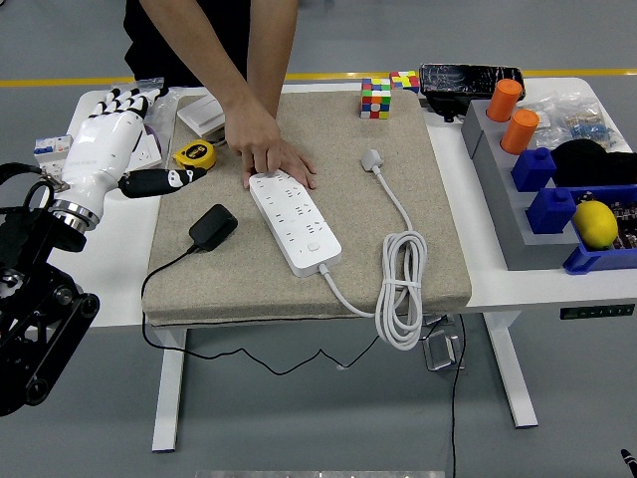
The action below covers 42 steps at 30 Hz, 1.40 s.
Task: Pick up the plug,place it near the board,insert it into the board,press the button
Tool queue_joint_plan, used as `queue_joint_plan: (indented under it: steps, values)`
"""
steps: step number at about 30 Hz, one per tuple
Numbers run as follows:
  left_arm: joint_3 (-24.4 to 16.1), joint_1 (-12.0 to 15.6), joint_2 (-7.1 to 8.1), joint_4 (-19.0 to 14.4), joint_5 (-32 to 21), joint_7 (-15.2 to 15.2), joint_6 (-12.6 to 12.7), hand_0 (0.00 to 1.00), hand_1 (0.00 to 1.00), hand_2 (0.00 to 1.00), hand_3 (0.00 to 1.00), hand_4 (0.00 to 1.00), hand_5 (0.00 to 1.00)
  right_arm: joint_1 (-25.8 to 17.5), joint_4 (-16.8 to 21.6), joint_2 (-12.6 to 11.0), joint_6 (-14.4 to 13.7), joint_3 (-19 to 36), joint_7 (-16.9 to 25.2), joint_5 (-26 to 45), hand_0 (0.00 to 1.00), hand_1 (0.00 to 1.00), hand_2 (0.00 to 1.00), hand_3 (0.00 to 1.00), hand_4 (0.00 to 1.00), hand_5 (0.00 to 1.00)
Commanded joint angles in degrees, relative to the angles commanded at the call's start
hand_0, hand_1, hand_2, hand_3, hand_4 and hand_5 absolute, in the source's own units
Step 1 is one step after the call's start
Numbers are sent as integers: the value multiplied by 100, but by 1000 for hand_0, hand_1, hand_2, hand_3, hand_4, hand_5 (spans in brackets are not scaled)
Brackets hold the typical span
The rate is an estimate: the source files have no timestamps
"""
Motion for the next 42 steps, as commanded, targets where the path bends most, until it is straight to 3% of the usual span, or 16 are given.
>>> queue_joint_plan:
  steps: [3,6,10,11,12,14,17,18,23,24,25,32,36,37,41,42]
  values:
    - [31,-14,-10,11,0,-4,-38,907,939,906,912,998,534,3,-16,-22,331,-34,-186,20,762,712,690,704,998,798]
    - [63,-20,-28,28,0,-28,-135,895,935,904,907,998,526,-3,-27,-54,1039,-47,-361,82,781,734,709,734,998,784]
    - [131,-4,-6,48,0,-27,-459,895,935,904,907,998,526,12,-51,-112,1968,-142,-654,192,781,734,709,734,998,784]
    - [137,10,-1,54,0,-17,-525,895,935,904,907,998,526,13,-64,-125,2127,-171,-699,221,781,734,709,734,998,784]
    - [140,22,2,65,0,-5,-575,837,844,822,876,998,516,11,-76,-135,2225,-184,-739,263,789,748,723,763,998,798]
    - [141,45,12,85,0,59,-709,837,844,822,876,998,516,6,-97,-153,2326,-223,-801,325,789,748,723,763,998,798]
    - [150,60,30,143,0,197,-1013,837,844,822,876,998,516,2,-135,-165,2358,-320,-842,397,789,748,723,763,998,798]
    - [154,71,37,174,0,232,-1119,849,869,843,874,998,508,0,-151,-164,2320,-345,-831,421,824,783,760,786,998,827]
    - [172,100,27,392,0,411,-1552,849,869,843,874,998,508,-4,-201,-142,2052,-422,-736,495,824,783,760,786,998,827]
    - [171,101,14,457,0,422,-1565,849,869,843,874,998,508,-1,-207,-139,2001,-432,-713,505,824,783,760,786,998,827]
    - [170,101,-1,515,0,422,-1558,852,893,883,899,998,502,1,-209,-138,1958,-430,-690,516,873,825,801,808,998,888]
    - [168,7,-219,1010,0,358,-1109,845,889,872,899,998,526,5,-211,-130,1728,-384,-570,576,874,827,803,808,998,886]
    - [243,-82,-316,1064,-19,427,-1146,845,889,872,899,998,526,11,-207,-123,1601,-365,-486,591,874,827,803,808,998,886]
    - [275,-111,-349,1061,-191,494,-1230,852,920,931,904,998,537,12,-206,-121,1547,-358,-457,604,871,823,802,807,998,903]
    - [398,-213,-447,1107,-589,585,-1348,852,920,931,904,998,537,28,-205,-115,1383,-343,-375,630,871,823,802,807,998,903]
    - [430,-239,-468,1123,-606,583,-1343,889,964,968,921,998,529,37,-203,-117,1363,-338,-364,632,870,818,796,806,998,920]
